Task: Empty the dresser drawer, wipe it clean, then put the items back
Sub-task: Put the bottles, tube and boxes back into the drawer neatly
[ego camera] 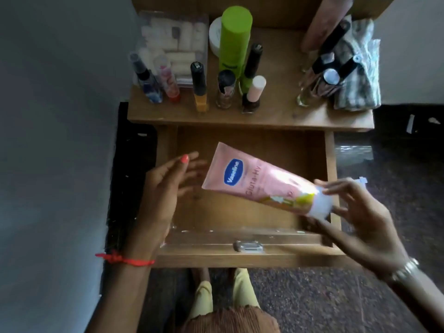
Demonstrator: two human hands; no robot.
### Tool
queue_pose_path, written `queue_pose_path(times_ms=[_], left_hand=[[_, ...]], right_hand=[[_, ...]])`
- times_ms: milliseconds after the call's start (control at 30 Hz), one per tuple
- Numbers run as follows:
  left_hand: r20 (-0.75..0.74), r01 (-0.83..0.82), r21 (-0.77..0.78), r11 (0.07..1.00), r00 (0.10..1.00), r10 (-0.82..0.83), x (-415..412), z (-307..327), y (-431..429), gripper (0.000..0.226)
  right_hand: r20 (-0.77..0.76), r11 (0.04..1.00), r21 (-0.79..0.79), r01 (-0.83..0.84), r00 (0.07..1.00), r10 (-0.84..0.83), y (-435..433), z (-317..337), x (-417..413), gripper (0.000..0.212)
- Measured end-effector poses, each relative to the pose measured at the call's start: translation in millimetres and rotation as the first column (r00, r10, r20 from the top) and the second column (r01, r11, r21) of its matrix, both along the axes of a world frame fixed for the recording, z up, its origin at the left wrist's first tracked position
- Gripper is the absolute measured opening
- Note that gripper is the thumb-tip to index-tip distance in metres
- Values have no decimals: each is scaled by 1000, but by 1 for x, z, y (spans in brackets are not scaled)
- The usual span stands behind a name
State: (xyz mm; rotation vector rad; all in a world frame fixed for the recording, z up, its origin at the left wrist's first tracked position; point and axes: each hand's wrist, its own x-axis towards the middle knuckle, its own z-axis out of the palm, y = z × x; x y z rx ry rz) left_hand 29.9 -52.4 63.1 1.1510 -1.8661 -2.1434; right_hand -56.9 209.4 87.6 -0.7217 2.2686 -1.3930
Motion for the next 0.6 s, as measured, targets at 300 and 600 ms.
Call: queue_pose_path(times_ms=[300,600], left_hand=[[332,390,-526,756,912,-239,-21,-15,-3,43],[532,633,-565,530,770,-353,-26,-30,5,58]], right_hand=[[13,989,147,-7,1000,5,-73,-74,-56,38],[-138,965,205,164,981,-137,-109,-100,-69,23]])
